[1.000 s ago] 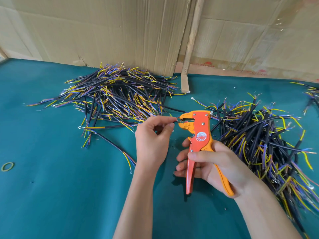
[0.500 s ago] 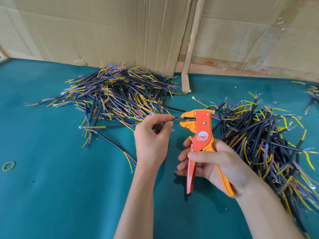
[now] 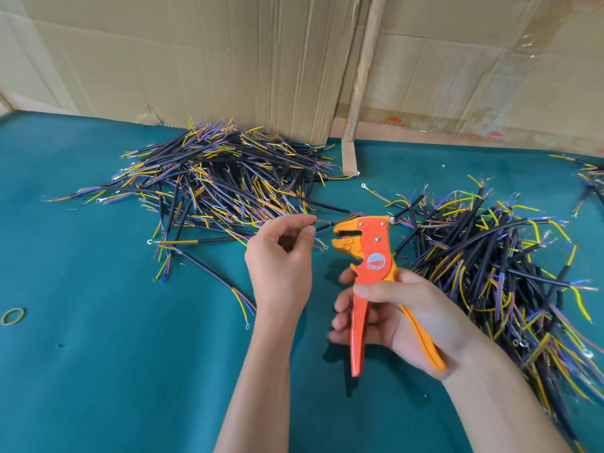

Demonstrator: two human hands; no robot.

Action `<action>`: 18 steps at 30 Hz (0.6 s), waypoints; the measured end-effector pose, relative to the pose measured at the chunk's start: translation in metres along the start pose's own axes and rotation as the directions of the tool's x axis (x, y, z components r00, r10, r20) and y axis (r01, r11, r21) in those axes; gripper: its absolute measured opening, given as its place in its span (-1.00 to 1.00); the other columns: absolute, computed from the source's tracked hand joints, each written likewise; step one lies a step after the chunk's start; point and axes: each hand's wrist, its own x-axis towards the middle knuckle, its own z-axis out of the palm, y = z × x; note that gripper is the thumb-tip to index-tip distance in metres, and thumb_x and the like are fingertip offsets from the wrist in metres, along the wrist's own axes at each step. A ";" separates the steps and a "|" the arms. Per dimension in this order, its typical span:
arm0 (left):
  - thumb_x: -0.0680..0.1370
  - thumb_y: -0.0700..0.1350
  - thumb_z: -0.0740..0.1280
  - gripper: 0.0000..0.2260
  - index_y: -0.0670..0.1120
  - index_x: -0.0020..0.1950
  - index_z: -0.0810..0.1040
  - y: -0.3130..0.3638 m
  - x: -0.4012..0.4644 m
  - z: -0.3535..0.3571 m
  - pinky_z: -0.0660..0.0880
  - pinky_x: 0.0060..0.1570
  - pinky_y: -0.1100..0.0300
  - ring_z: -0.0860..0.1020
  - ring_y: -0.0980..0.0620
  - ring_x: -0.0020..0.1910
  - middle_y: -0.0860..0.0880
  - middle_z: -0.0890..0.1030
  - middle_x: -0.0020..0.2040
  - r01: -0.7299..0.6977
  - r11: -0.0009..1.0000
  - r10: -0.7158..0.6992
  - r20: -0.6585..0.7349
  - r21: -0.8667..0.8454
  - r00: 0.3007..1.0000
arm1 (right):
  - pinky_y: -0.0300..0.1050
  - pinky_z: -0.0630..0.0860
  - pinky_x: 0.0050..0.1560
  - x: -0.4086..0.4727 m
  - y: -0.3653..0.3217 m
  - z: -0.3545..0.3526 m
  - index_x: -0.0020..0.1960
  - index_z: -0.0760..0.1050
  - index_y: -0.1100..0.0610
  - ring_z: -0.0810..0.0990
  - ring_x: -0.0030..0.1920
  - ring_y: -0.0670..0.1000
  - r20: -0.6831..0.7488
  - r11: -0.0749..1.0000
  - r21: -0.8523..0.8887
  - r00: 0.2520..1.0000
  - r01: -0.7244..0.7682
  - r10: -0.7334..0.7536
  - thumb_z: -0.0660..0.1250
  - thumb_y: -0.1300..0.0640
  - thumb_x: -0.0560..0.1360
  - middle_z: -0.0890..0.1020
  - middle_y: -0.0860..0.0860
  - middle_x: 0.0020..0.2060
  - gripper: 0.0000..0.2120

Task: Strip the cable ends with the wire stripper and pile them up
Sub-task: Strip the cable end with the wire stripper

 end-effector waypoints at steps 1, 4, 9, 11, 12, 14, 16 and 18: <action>0.52 -0.27 0.44 -0.85 -0.02 -0.08 0.73 0.000 0.000 0.000 0.41 -0.22 0.38 0.50 0.23 -0.34 0.09 0.62 -0.29 0.007 1.000 -0.007 -0.005 -0.004 1.000 | 0.31 0.62 -0.04 -0.001 0.000 0.000 0.11 0.61 0.29 0.66 -0.19 0.33 0.045 0.999 0.021 0.999 -0.027 0.026 0.62 0.25 0.27 0.61 0.38 -0.13 -0.56; 0.53 -0.27 0.43 -0.83 0.00 -0.09 0.71 -0.001 0.000 0.000 0.35 -0.28 0.38 0.43 0.21 -0.38 0.19 0.51 -0.39 0.004 1.000 -0.004 0.006 0.009 1.000 | 0.32 0.61 -0.02 -0.001 0.001 0.001 0.12 0.60 0.29 0.66 -0.18 0.33 0.121 0.997 0.029 0.991 -0.066 0.062 0.64 0.22 0.29 0.61 0.38 -0.12 -0.55; 0.54 -0.30 0.40 -0.78 0.03 -0.11 0.66 0.001 0.000 0.001 0.51 -0.29 0.01 0.40 0.16 -0.37 0.14 0.47 -0.39 -0.005 1.000 0.003 0.104 0.014 0.995 | 0.29 0.62 -0.03 0.002 0.001 0.002 0.10 0.62 0.29 0.66 -0.18 0.32 0.113 0.995 0.094 0.993 -0.042 0.031 0.65 0.22 0.28 0.61 0.36 -0.13 -0.56; 0.55 -0.30 0.39 -0.79 0.02 -0.10 0.66 0.002 -0.001 0.001 0.51 -0.30 0.00 0.41 0.16 -0.37 0.15 0.47 -0.39 -0.007 1.000 0.006 0.125 0.005 0.992 | 0.28 0.62 -0.02 0.002 0.001 0.002 0.11 0.61 0.29 0.66 -0.18 0.31 0.100 0.993 0.113 0.995 -0.020 0.009 0.65 0.22 0.27 0.61 0.35 -0.13 -0.54; 0.55 -0.31 0.39 -0.80 -0.01 -0.09 0.66 0.002 -0.001 0.001 0.48 -0.29 0.08 0.41 0.17 -0.37 0.15 0.47 -0.39 -0.014 1.000 0.014 0.131 0.001 0.991 | 0.28 0.62 -0.02 0.002 0.001 0.001 0.12 0.60 0.29 0.66 -0.18 0.31 0.090 0.993 0.119 0.996 -0.007 -0.003 0.65 0.22 0.27 0.60 0.35 -0.14 -0.52; 0.54 -0.33 0.39 -0.82 -0.04 -0.08 0.67 0.002 -0.002 0.001 0.40 -0.26 0.23 0.42 0.18 -0.36 0.16 0.46 -0.39 -0.027 1.000 0.028 0.141 -0.008 0.990 | 0.28 0.62 -0.02 0.001 0.000 0.000 0.13 0.58 0.29 0.66 -0.19 0.31 0.076 0.994 0.110 0.997 0.014 -0.023 0.63 0.23 0.28 0.60 0.34 -0.14 -0.53; 0.54 -0.34 0.40 -0.82 -0.06 -0.08 0.68 0.002 -0.003 0.002 0.39 -0.22 0.28 0.44 0.18 -0.33 0.15 0.48 -0.34 -0.034 0.999 0.034 0.151 -0.005 0.988 | 0.28 0.62 -0.03 0.000 -0.001 -0.001 0.14 0.57 0.30 0.65 -0.19 0.30 0.071 0.996 0.084 0.997 0.023 -0.029 0.57 0.26 0.32 0.60 0.34 -0.15 -0.58; 0.53 -0.34 0.41 -0.82 -0.07 -0.08 0.70 0.003 -0.004 0.002 0.41 -0.19 0.29 0.47 0.19 -0.31 0.10 0.54 -0.30 -0.039 0.999 0.040 0.155 -0.006 0.987 | 0.27 0.62 -0.05 -0.001 -0.001 -0.001 0.14 0.56 0.30 0.65 -0.20 0.30 0.066 0.998 0.060 0.997 0.025 -0.029 0.51 0.28 0.36 0.59 0.34 -0.16 -0.62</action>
